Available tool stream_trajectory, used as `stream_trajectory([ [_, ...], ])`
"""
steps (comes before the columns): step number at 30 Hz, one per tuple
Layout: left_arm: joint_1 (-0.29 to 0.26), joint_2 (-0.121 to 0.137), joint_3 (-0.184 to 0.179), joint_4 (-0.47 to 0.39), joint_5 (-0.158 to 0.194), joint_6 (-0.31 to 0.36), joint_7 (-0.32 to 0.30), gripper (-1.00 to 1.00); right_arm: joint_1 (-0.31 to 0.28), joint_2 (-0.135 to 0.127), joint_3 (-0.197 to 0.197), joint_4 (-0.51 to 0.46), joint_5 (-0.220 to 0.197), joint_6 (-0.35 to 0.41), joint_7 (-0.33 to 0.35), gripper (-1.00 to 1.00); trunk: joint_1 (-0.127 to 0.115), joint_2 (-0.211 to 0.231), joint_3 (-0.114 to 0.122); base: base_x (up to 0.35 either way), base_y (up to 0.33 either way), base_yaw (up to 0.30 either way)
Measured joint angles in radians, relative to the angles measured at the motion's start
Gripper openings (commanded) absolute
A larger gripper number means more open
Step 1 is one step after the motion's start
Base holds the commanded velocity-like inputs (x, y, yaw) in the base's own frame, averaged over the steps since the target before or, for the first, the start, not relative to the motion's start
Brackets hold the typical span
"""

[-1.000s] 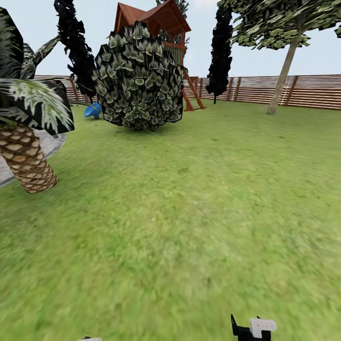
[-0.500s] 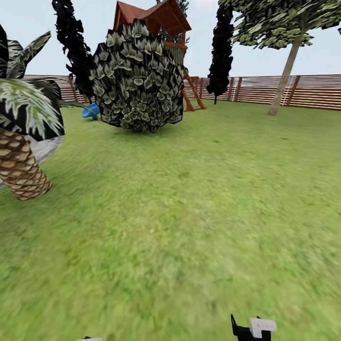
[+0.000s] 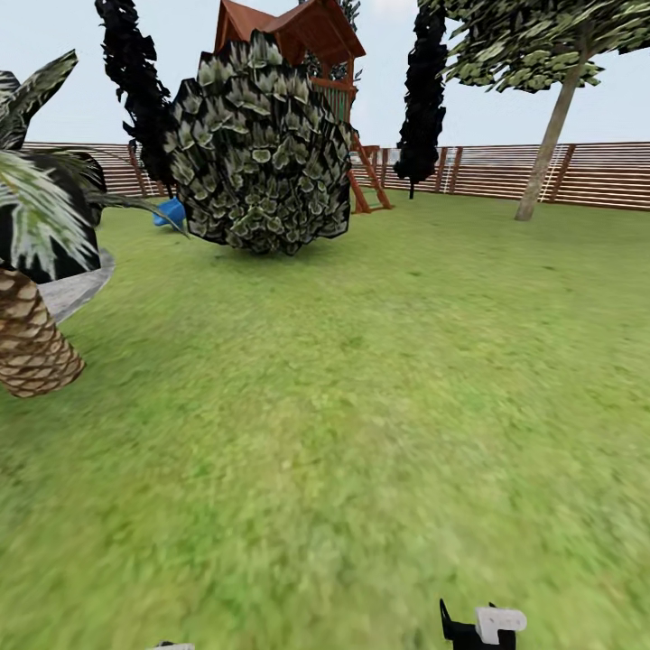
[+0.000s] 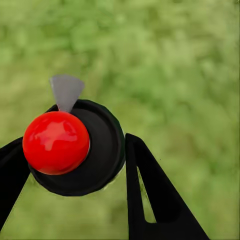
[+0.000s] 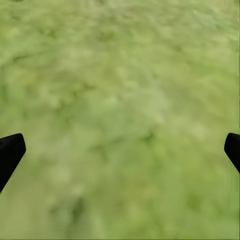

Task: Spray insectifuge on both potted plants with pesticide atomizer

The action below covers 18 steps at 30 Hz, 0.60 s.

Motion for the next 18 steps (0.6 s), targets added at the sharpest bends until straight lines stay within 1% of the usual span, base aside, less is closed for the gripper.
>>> stream_trajectory([
  [18,0.000,-0.001,0.000,0.000,0.000,0.000,0.000,-1.00,0.000,0.002,0.001,0.000,0.001,0.000,0.000,1.00,0.000,0.000,0.000,0.338,0.000,0.000],
])
